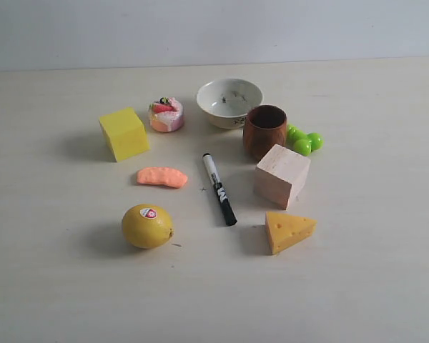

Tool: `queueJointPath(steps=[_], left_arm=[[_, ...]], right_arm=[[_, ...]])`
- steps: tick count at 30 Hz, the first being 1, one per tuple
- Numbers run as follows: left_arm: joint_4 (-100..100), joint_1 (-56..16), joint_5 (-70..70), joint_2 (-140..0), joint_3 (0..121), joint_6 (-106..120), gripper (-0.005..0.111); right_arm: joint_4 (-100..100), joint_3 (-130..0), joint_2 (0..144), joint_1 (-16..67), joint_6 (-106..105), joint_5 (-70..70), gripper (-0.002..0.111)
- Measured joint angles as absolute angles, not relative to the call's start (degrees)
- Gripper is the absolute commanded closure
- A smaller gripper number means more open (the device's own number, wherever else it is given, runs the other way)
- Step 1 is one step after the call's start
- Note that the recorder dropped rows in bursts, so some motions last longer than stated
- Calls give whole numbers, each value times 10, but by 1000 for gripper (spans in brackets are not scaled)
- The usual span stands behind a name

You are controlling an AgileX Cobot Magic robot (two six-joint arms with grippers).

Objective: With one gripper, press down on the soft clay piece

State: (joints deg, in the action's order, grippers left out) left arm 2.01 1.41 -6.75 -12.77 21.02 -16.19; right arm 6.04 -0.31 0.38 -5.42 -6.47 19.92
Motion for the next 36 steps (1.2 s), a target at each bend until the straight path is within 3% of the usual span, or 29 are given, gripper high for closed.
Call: queueJointPath(steps=[6,19,27,36], left_arm=[[34,-21,-168,-295,362,-83,107],[265,-173,-447,-692,680,231,107],[272,-198,-481,-832,708,279,107],[297,-199,-473,-888,708,281,107]], right_arm=[[60,-3,4,-54,-65,199,108],[60,-3,4,-54,-65,199,108],[60,-3,4,-54,-65,199,108],[60,-3,4,-54,-65,199,108]])
